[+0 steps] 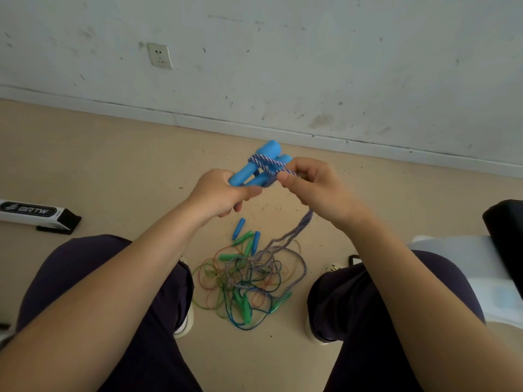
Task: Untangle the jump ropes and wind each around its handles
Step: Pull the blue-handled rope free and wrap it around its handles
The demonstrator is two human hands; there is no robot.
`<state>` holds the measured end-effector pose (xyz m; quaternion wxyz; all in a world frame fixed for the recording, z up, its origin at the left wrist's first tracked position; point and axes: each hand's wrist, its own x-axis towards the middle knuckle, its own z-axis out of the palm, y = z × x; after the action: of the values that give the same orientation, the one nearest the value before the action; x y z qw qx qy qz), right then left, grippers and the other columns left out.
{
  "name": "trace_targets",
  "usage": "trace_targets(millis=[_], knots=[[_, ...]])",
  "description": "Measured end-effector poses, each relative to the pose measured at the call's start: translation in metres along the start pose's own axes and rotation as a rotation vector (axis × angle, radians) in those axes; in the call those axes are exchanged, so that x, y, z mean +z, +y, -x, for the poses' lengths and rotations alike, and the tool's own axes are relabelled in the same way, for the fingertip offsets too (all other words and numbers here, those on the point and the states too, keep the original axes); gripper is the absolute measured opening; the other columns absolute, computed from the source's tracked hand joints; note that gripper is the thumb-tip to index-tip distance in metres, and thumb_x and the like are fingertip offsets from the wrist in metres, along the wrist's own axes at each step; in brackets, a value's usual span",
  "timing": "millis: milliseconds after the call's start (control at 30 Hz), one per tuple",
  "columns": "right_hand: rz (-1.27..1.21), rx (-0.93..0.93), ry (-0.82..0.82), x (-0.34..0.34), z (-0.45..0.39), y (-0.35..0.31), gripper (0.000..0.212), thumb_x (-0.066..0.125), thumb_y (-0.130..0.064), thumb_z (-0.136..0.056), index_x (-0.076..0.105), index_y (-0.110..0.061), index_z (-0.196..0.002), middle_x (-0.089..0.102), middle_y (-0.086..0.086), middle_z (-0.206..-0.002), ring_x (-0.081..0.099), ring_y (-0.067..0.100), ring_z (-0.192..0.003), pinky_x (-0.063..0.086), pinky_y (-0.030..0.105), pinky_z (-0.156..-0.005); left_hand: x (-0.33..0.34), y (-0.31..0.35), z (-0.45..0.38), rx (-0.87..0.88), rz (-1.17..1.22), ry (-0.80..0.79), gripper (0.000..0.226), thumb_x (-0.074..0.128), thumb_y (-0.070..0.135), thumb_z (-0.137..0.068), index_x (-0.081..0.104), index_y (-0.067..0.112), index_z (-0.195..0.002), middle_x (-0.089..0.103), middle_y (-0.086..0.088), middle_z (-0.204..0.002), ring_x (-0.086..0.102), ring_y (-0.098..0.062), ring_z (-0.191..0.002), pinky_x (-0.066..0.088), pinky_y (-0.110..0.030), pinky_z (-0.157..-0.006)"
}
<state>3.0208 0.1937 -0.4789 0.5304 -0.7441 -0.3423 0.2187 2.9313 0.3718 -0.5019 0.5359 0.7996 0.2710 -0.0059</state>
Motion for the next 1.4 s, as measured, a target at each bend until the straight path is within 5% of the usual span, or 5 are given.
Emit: trace_targets(millis=[333, 567, 800, 1100, 1400], knots=[[0.247, -0.071, 0.044, -0.001, -0.011, 0.015, 0.021, 0.083, -0.030, -0.074, 0.073, -0.012, -0.077, 0.063, 0.003, -0.074, 0.052, 0.006, -0.065, 0.041, 0.026, -0.061, 0.002, 0.006, 0.013, 0.074, -0.437, -0.514, 0.034, 0.077, 0.042, -0.081, 0.065, 0.011, -0.079, 0.063, -0.001, -0.054, 0.044, -0.013, -0.037, 0.036, -0.021, -0.046], [0.167, -0.039, -0.038, -0.002, -0.015, 0.021, 0.039, 0.085, -0.024, -0.074, 0.049, -0.016, -0.087, 0.048, -0.006, -0.066, 0.041, 0.000, -0.054, 0.035, 0.016, -0.054, 0.000, 0.007, 0.015, 0.138, -0.445, -0.503, 0.035, 0.079, 0.045, -0.079, 0.059, 0.017, -0.070, 0.064, -0.001, -0.054, 0.046, -0.011, -0.038, 0.037, -0.021, -0.047], [0.161, 0.113, -0.097, 0.000, -0.012, 0.016, 0.018, 0.069, -0.033, -0.089, 0.070, -0.015, -0.084, 0.065, 0.000, -0.079, 0.056, 0.005, -0.071, 0.044, 0.027, -0.070, -0.003, 0.008, 0.016, 0.160, -0.359, -0.476, 0.033, 0.079, 0.039, -0.081, 0.059, 0.016, -0.068, 0.061, 0.000, -0.051, 0.044, -0.011, -0.039, 0.037, -0.021, -0.046], [-0.500, 0.231, -0.120, -0.013, -0.009, 0.012, 0.036, 0.058, -0.037, -0.089, 0.066, -0.008, -0.110, 0.070, 0.009, -0.094, 0.066, 0.023, -0.077, 0.058, 0.035, -0.077, -0.010, 0.010, 0.012, 0.138, 0.133, -0.370, 0.028, 0.069, 0.034, -0.085, 0.065, 0.006, -0.080, 0.054, -0.003, -0.053, 0.035, -0.011, -0.036, 0.026, -0.018, -0.036], [-0.340, 0.194, -0.123, -0.002, -0.010, 0.021, 0.005, 0.056, -0.010, -0.098, 0.060, -0.010, -0.100, 0.033, 0.000, -0.066, 0.024, 0.007, -0.050, 0.017, 0.022, -0.048, -0.006, 0.009, 0.010, 0.105, 0.307, -0.228, 0.026, 0.062, 0.031, -0.096, 0.061, 0.007, -0.084, 0.052, -0.001, -0.058, 0.035, -0.009, -0.039, 0.025, -0.018, -0.037]])
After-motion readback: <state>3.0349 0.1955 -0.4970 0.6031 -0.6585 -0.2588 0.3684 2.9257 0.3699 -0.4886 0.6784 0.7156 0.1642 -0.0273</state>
